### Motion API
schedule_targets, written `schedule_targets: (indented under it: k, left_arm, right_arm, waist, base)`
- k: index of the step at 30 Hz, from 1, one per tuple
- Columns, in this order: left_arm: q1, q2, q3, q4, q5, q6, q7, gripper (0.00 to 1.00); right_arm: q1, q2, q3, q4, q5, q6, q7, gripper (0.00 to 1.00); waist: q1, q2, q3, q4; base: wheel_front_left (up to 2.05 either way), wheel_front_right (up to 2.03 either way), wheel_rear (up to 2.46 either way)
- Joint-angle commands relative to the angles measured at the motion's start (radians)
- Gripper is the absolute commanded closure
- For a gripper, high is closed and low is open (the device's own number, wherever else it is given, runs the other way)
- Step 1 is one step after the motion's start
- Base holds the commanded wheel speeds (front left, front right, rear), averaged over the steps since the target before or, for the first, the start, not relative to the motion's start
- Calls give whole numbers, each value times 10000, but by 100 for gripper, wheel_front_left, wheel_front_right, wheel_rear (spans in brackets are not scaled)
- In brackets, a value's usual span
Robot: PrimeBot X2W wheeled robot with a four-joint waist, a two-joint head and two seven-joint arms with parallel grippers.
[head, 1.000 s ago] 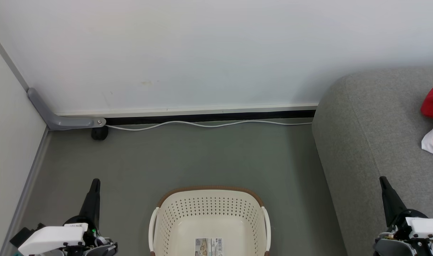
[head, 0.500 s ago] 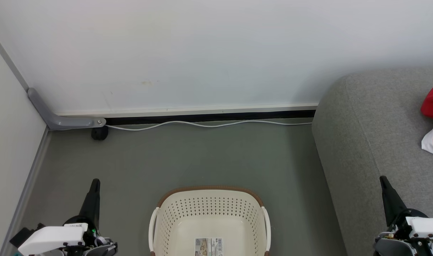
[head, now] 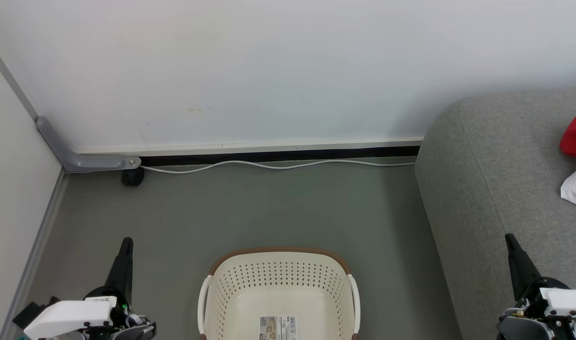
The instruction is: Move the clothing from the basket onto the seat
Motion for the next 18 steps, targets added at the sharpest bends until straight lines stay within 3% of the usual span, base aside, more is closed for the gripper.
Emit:
schedule_targets:
  k: [1,18]
  left_arm:
    - [-574,125,332,-250,-29,-84,64,100]
    - [-574,121,338,-250,-24,-84,69,100]
  right_arm:
    - [-366,-101,165,-314,109,44,85,100]
    - [-366,-100,164,-314,108,44,86,100]
  waist:
    - [0,-1,0,0]
    - [0,-1,0,0]
  base:
    - [0,0,0]
    - [0,0,0]
